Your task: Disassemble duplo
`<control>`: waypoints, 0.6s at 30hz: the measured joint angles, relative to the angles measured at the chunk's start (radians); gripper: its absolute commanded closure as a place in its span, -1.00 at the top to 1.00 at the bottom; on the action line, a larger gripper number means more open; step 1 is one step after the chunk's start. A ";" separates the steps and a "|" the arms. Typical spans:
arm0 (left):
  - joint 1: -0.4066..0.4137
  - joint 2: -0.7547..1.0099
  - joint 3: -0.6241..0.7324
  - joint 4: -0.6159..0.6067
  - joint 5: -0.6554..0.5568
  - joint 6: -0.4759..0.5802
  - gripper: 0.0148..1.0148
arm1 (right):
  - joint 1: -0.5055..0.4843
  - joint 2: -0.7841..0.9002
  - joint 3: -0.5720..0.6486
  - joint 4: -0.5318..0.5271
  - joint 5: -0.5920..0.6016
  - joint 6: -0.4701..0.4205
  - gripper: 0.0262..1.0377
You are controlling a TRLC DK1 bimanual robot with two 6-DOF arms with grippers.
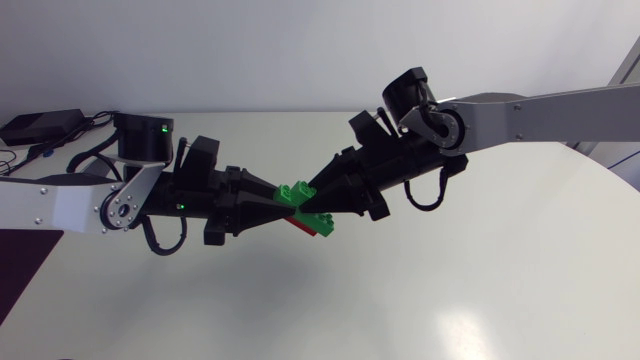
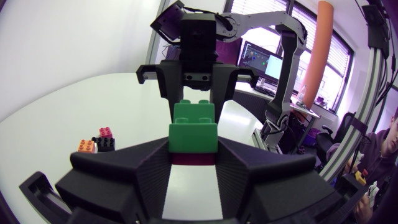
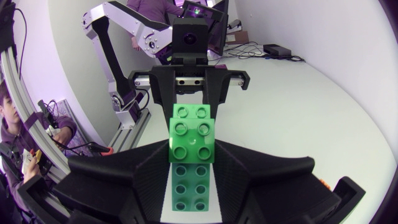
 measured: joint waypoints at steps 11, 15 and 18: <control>0.000 -0.001 0.000 0.000 0.000 -0.001 -0.84 | -0.005 0.000 0.000 0.000 -0.009 0.000 -0.05; 0.000 -0.003 0.000 0.000 0.000 0.000 -0.84 | -0.010 0.000 0.000 0.000 -0.016 0.000 -0.05; 0.000 -0.004 0.000 0.000 0.000 -0.001 -0.84 | -0.013 0.000 0.000 0.000 -0.020 0.000 0.03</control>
